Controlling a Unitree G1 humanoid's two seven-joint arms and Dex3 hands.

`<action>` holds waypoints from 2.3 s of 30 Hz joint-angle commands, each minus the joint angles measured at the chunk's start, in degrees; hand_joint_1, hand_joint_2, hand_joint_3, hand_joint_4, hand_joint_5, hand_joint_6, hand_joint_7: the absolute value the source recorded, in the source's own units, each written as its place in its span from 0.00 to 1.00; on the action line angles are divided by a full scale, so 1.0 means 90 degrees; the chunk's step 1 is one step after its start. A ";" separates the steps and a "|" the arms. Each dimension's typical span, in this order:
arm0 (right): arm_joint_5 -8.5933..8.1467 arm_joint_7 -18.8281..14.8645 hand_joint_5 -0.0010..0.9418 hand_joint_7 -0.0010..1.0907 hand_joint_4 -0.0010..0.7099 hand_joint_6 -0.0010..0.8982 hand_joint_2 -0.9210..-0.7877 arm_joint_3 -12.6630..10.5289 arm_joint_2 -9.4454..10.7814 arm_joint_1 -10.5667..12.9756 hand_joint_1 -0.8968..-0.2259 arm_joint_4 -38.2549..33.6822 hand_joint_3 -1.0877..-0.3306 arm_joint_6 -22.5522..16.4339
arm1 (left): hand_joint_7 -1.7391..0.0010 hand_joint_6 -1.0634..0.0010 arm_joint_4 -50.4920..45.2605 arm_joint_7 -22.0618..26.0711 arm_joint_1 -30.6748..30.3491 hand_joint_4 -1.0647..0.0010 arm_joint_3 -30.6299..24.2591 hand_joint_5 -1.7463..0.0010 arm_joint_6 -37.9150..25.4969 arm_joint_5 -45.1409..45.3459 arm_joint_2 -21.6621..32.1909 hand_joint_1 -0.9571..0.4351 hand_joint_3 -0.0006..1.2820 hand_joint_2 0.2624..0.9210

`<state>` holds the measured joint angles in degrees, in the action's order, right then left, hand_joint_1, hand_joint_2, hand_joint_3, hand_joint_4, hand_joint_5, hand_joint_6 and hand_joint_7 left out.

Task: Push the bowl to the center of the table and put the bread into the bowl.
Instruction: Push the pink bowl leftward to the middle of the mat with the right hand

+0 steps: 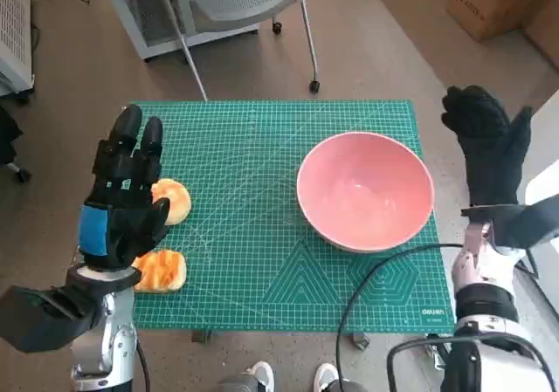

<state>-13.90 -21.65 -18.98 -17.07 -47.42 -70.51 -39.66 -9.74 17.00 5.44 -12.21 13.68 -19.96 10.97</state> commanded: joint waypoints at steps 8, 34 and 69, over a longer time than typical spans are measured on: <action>0.0080 -0.0043 0.00 0.00 0.00 0.19 0.00 -0.0158 0.0092 -0.0009 0.47 -0.0542 0.31 0.0958 | 0.81 1.00 -0.0088 0.0015 -0.0090 1.00 -0.0047 1.00 0.0024 0.0013 0.0037 0.21 0.28 0.97; -0.0027 -0.0317 0.00 0.02 0.03 0.25 0.00 -0.0674 0.0791 -0.0037 0.49 -0.0659 0.37 0.1983 | 0.80 1.00 -0.0417 0.0014 -0.0543 1.00 -0.0333 1.00 0.0024 -0.0058 0.0093 0.22 0.23 1.00; 0.0188 -0.0254 0.00 0.01 0.03 0.28 0.00 -0.0543 0.1878 -0.0704 0.42 -0.0702 0.45 0.2255 | 0.81 1.00 -0.0937 -0.0264 -0.1272 0.99 -0.0607 1.00 0.0014 0.0166 0.0111 0.21 0.22 1.00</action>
<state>-12.80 -24.55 -24.22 -1.49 -53.57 -76.00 -20.69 -17.07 15.03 -5.21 -16.96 13.66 -18.83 11.55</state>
